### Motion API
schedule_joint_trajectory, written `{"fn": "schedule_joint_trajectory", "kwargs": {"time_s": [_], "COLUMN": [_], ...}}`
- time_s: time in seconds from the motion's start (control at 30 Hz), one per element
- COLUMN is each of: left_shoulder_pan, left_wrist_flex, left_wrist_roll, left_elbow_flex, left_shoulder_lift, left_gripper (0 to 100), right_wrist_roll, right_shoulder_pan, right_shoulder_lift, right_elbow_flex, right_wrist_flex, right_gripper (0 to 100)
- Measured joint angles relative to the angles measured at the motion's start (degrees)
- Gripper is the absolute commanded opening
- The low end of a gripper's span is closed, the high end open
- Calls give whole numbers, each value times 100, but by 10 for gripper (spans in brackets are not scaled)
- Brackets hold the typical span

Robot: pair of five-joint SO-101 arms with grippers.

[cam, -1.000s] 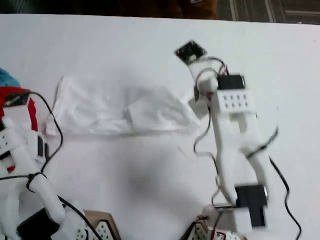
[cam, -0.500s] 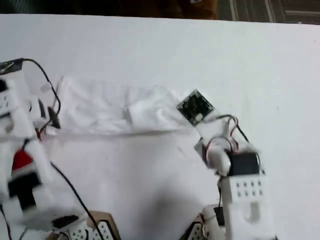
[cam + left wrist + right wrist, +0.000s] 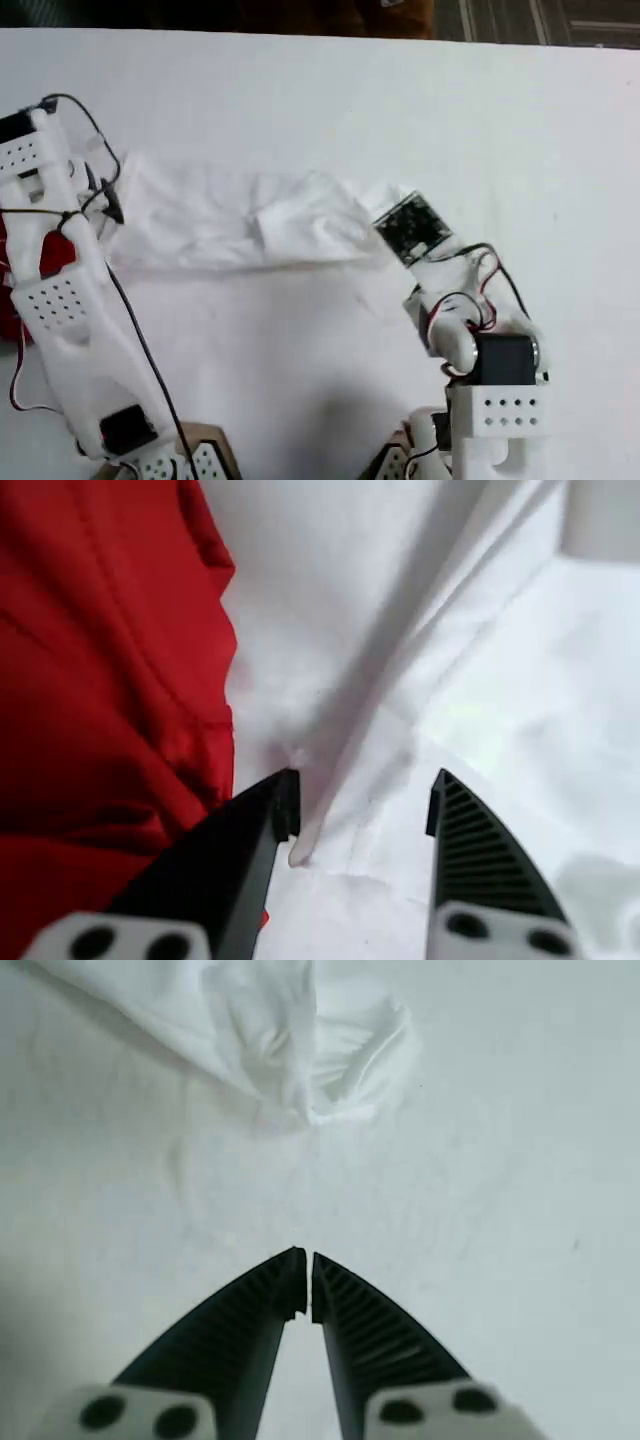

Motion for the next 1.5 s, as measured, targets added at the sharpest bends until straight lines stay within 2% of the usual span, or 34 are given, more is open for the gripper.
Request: {"fn": "schedule_joint_trajectory", "kwargs": {"time_s": [0.13,0.5,0.73,0.87,1.0,1.13,1.3,1.5], "left_shoulder_pan": [9,158,598,862,809,448,44,44], "left_wrist_flex": [0,0,0,0,0,0,9,9], "left_wrist_roll": [-35,53,299,299,598,765,659,413], "left_elbow_flex": [-26,-158,18,132,132,0,-202,-193], "left_shoulder_lift": [105,932,1134,1134,1134,1152,1020,527], "left_gripper": [229,225,25,23,23,23,23,23], "right_wrist_roll": [0,0,0,0,0,0,0,0], "right_shoulder_pan": [220,273,299,299,299,299,299,299], "right_shoulder_lift": [0,0,-9,-9,-9,-9,-9,-9], "right_elbow_flex": [0,0,0,0,0,0,0,0], "right_wrist_flex": [-9,-167,-167,-167,-167,-167,-229,-325], "right_gripper": [19,19,19,19,19,19,19,19]}}
